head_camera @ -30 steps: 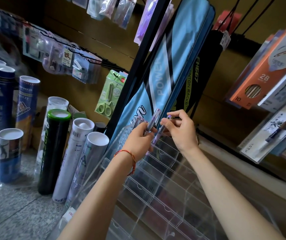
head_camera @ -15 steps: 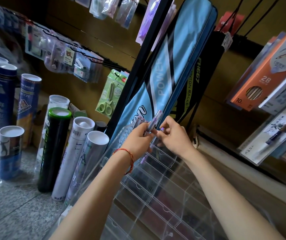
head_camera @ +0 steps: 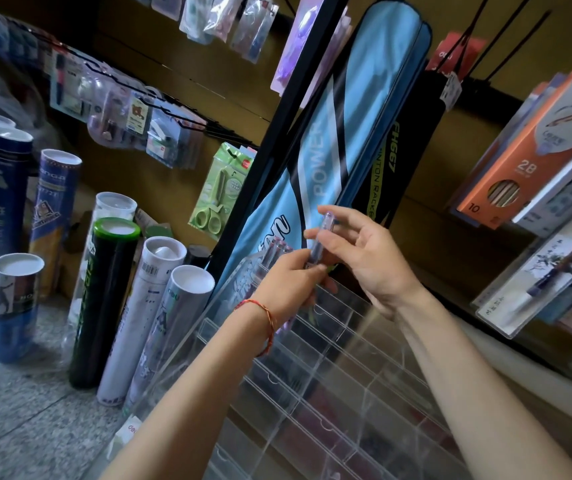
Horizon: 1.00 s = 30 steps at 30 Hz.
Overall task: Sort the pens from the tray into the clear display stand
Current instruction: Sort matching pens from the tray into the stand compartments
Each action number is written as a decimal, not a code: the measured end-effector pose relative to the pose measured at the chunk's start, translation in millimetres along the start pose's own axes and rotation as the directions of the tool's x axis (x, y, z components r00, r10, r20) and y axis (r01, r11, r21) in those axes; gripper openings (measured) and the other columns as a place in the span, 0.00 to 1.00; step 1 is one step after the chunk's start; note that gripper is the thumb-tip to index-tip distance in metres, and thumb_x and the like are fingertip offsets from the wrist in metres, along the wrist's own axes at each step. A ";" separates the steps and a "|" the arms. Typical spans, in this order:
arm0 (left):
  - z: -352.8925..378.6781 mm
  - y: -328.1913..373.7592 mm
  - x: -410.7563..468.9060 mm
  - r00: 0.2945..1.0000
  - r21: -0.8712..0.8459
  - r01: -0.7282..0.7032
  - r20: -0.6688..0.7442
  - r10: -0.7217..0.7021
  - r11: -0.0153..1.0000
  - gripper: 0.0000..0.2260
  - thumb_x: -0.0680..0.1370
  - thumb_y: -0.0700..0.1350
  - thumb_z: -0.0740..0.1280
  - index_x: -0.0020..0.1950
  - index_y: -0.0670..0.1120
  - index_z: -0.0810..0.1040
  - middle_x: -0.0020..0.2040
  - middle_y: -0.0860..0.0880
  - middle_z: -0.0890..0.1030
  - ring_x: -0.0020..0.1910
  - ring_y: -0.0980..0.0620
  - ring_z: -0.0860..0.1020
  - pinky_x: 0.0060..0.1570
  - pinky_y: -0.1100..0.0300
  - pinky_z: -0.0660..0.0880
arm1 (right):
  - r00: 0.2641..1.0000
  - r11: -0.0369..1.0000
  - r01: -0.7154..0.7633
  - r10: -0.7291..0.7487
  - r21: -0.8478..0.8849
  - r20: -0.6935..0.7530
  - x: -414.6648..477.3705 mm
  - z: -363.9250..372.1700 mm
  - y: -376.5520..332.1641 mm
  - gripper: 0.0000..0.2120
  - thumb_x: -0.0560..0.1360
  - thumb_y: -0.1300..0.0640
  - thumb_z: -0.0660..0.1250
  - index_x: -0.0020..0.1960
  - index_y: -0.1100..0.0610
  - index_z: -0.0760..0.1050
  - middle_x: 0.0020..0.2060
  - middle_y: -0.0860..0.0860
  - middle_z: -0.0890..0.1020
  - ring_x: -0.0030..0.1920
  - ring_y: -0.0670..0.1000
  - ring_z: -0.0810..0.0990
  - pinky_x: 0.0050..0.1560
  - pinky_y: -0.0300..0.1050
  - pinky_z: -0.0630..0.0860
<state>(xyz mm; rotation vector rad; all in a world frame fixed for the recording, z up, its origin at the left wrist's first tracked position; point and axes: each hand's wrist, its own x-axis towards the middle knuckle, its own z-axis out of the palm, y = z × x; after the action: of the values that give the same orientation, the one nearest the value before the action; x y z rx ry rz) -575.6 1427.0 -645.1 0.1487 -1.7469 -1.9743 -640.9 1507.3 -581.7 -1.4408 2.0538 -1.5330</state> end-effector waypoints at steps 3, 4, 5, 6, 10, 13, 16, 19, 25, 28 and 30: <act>7.2 7.0 0.7 0.998 0.026 0.044 0.033 -0.045 0.999 0.06 0.79 0.37 0.56 0.45 0.41 0.71 0.33 0.48 0.75 0.23 0.56 0.69 0.24 0.66 0.66 | 0.995 0.985 -0.081 0.088 0.151 -0.040 -1.6 -12.3 1.1 0.10 0.73 0.65 0.66 0.52 0.56 0.74 0.40 0.54 0.83 0.36 0.48 0.82 0.40 0.40 0.80; 8.5 6.8 1.9 1.000 0.135 0.016 -0.007 -0.015 0.991 0.06 0.78 0.37 0.57 0.48 0.42 0.73 0.36 0.48 0.75 0.29 0.54 0.71 0.30 0.64 0.69 | 0.986 0.979 -0.057 0.085 0.193 -0.141 -0.8 -18.4 2.0 0.09 0.72 0.65 0.66 0.50 0.56 0.73 0.39 0.54 0.82 0.35 0.49 0.82 0.38 0.42 0.80; 9.0 4.6 3.9 0.998 0.285 -0.031 -0.048 0.046 0.958 0.09 0.78 0.37 0.57 0.53 0.44 0.74 0.43 0.48 0.75 0.37 0.52 0.74 0.39 0.61 0.72 | 0.957 0.979 0.001 0.058 0.203 -0.285 0.1 -25.7 2.3 0.08 0.73 0.64 0.67 0.49 0.56 0.73 0.39 0.54 0.82 0.36 0.50 0.82 0.37 0.43 0.80; 8.4 0.7 4.8 0.991 0.434 -0.061 -0.078 0.105 0.899 0.14 0.77 0.38 0.57 0.61 0.46 0.73 0.53 0.48 0.74 0.48 0.50 0.75 0.51 0.58 0.72 | 0.890 0.985 0.081 -0.005 0.149 -0.455 1.2 -33.3 3.0 0.08 0.74 0.64 0.67 0.50 0.55 0.72 0.41 0.53 0.81 0.37 0.49 0.82 0.36 0.42 0.80; 5.0 -9.1 -0.8 0.995 0.535 -0.050 -0.046 0.088 0.844 0.31 0.75 0.33 0.55 0.75 0.53 0.54 0.76 0.54 0.56 0.71 0.50 0.63 0.67 0.54 0.67 | 0.695 0.897 0.192 -0.411 -0.398 -0.590 1.8 -39.4 14.5 0.14 0.75 0.62 0.67 0.58 0.56 0.69 0.44 0.50 0.78 0.41 0.46 0.79 0.42 0.33 0.77; 8.0 -15.3 -6.0 0.999 0.554 0.007 -0.042 0.020 0.833 0.35 0.75 0.32 0.55 0.76 0.57 0.48 0.75 0.53 0.60 0.64 0.47 0.72 0.59 0.52 0.75 | 0.867 0.900 0.132 -0.308 -0.415 -0.393 -0.1 -16.9 39.1 0.15 0.74 0.61 0.69 0.56 0.50 0.68 0.41 0.50 0.80 0.41 0.52 0.82 0.46 0.43 0.80; 9.0 -14.3 -6.5 0.998 0.593 0.037 -0.055 -0.006 0.804 0.36 0.75 0.32 0.55 0.76 0.58 0.45 0.73 0.51 0.64 0.54 0.46 0.78 0.52 0.51 0.77 | 0.908 0.927 0.078 -0.219 -0.368 -0.358 -1.6 -7.5 53.1 0.12 0.74 0.61 0.69 0.53 0.50 0.69 0.40 0.46 0.79 0.42 0.48 0.82 0.49 0.51 0.80; 3.9 -11.1 -5.0 0.998 0.591 0.047 -0.061 -0.014 0.806 0.35 0.75 0.33 0.55 0.75 0.58 0.45 0.72 0.49 0.66 0.43 0.47 0.78 0.40 0.56 0.76 | 0.919 0.944 0.063 -0.181 -0.323 -0.351 0.5 -8.3 56.8 0.09 0.75 0.60 0.67 0.50 0.48 0.71 0.41 0.49 0.81 0.45 0.48 0.82 0.51 0.56 0.79; 4.0 -14.3 -7.3 0.998 0.622 0.062 -0.063 -0.029 0.781 0.35 0.74 0.32 0.56 0.75 0.58 0.47 0.72 0.49 0.65 0.51 0.44 0.78 0.49 0.51 0.78 | 0.948 0.956 0.027 -0.117 -0.291 -0.297 1.3 -8.6 58.6 0.09 0.77 0.59 0.64 0.48 0.45 0.69 0.42 0.53 0.84 0.46 0.54 0.83 0.49 0.61 0.79; 3.6 -13.9 -8.0 0.998 0.619 0.048 -0.051 -0.020 0.784 0.35 0.75 0.32 0.56 0.75 0.57 0.48 0.74 0.51 0.62 0.56 0.44 0.77 0.54 0.49 0.76 | 0.954 0.958 0.018 -0.102 -0.288 -0.280 2.0 -9.1 60.1 0.08 0.77 0.58 0.64 0.48 0.45 0.68 0.41 0.51 0.84 0.46 0.53 0.84 0.51 0.58 0.79; 2.6 -14.5 -7.6 0.999 0.613 0.045 -0.047 -0.021 0.789 0.34 0.74 0.32 0.56 0.75 0.57 0.49 0.74 0.51 0.62 0.59 0.43 0.76 0.55 0.48 0.76 | 0.962 0.944 0.006 -0.096 -0.330 -0.255 2.1 -9.2 60.9 0.06 0.77 0.58 0.65 0.48 0.49 0.68 0.39 0.49 0.83 0.44 0.49 0.83 0.48 0.42 0.80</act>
<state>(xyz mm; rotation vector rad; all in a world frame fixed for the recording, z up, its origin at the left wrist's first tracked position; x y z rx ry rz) -574.2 1433.4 -660.3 0.4351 -2.3150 -1.3305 -682.7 1510.6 -626.8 -1.4701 2.5529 -1.5345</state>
